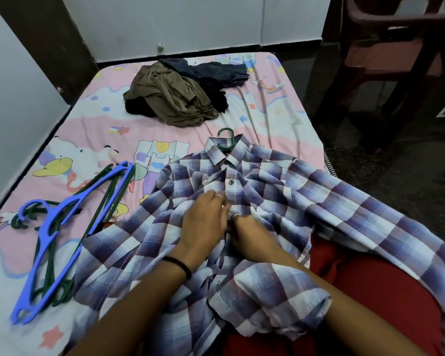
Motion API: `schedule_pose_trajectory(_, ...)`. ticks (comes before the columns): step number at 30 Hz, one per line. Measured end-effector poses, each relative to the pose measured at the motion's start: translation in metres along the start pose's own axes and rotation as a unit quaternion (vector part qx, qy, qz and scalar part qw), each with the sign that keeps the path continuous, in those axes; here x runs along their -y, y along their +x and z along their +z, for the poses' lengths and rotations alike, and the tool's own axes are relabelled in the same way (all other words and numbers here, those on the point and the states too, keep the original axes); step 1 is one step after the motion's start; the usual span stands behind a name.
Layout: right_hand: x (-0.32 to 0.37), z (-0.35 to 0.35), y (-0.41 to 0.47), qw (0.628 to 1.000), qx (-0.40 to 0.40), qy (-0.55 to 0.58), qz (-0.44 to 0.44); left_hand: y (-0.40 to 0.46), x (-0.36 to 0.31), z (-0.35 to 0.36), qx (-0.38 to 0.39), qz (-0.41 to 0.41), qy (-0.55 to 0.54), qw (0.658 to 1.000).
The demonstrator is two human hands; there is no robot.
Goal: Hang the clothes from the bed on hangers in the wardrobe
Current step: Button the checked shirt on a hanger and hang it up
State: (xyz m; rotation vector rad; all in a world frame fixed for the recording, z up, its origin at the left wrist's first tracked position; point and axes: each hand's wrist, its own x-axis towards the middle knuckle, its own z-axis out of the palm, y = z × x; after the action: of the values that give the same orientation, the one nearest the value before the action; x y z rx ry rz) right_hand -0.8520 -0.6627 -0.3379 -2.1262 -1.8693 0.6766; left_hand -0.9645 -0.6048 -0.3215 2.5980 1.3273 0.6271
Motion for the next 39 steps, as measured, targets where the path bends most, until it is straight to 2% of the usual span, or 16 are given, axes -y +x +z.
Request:
schedule_pose_trajectory(4, 0.011, 0.01, 0.018, 0.997, -0.003, -0.032, 0.069, -0.019, 0.015, 0.015, 0.064, 0.071, 0.113, 0.989)
schedule_pose_trajectory(9, 0.01, 0.03, 0.031, 0.989, -0.003, -0.054, 0.139, -0.023, 0.028, 0.024, 0.116, 0.043, 0.201, 0.972)
schedule_pose_trajectory(17, 0.007, 0.037, 0.029, 0.987, 0.012, -0.074, 0.141, -0.029, 0.034, 0.031, 0.178, 0.022, 0.203, 0.963)
schedule_pose_trajectory(24, 0.01, 0.045, 0.027, 0.981, -0.037, -0.124, 0.145, -0.029, 0.034, 0.03, 0.165, -0.003, 0.186, 0.969)
schedule_pose_trajectory(29, 0.007, 0.035, 0.029, 0.987, -0.027, -0.102, 0.121, -0.027, 0.031, 0.022, 0.176, -0.051, 0.099, 0.978)
schedule_pose_trajectory(32, -0.005, 0.015, 0.025, 0.991, -0.024, -0.007, 0.129, -0.025, 0.033, 0.023, 0.167, -0.101, -0.044, 0.98)
schedule_pose_trajectory(35, -0.022, -0.008, 0.018, 0.989, -0.036, 0.083, 0.113, -0.022, 0.022, 0.016, 0.136, -0.159, -0.185, 0.96)
schedule_pose_trajectory(37, -0.032, -0.029, 0.012, 0.983, -0.043, 0.141, 0.114, -0.018, 0.009, 0.009, 0.107, -0.169, -0.247, 0.948)
schedule_pose_trajectory(39, -0.037, -0.055, 0.003, 0.961, -0.047, 0.252, 0.107, -0.011, -0.005, -0.003, 0.074, -0.17, -0.309, 0.933)
